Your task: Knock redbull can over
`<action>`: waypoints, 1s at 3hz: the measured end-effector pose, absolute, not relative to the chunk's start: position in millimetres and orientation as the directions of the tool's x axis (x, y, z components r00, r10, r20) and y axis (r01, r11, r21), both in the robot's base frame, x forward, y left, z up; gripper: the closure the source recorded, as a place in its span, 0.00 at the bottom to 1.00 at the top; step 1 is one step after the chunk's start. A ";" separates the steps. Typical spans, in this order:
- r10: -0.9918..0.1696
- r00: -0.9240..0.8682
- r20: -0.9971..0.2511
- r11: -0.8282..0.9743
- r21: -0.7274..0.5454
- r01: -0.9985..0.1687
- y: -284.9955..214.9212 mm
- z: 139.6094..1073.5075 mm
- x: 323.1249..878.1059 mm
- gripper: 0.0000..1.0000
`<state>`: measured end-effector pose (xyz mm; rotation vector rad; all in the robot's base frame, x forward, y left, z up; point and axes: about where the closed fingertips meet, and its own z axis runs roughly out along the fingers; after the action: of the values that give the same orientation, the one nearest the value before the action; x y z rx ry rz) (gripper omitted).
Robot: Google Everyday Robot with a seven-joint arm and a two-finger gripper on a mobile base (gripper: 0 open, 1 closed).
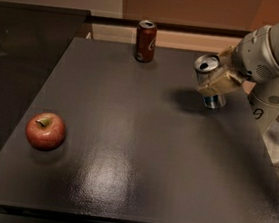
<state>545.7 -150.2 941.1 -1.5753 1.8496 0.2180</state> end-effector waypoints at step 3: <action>-0.972 -0.027 -0.235 0.108 -0.339 -0.935 -149.4 943.0 533.0 1.00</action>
Offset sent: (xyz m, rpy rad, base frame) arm -0.0134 -0.0030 0.0112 -0.4614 0.0062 -0.0134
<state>533.0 -149.4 943.0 -1.8559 1.9930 -0.1250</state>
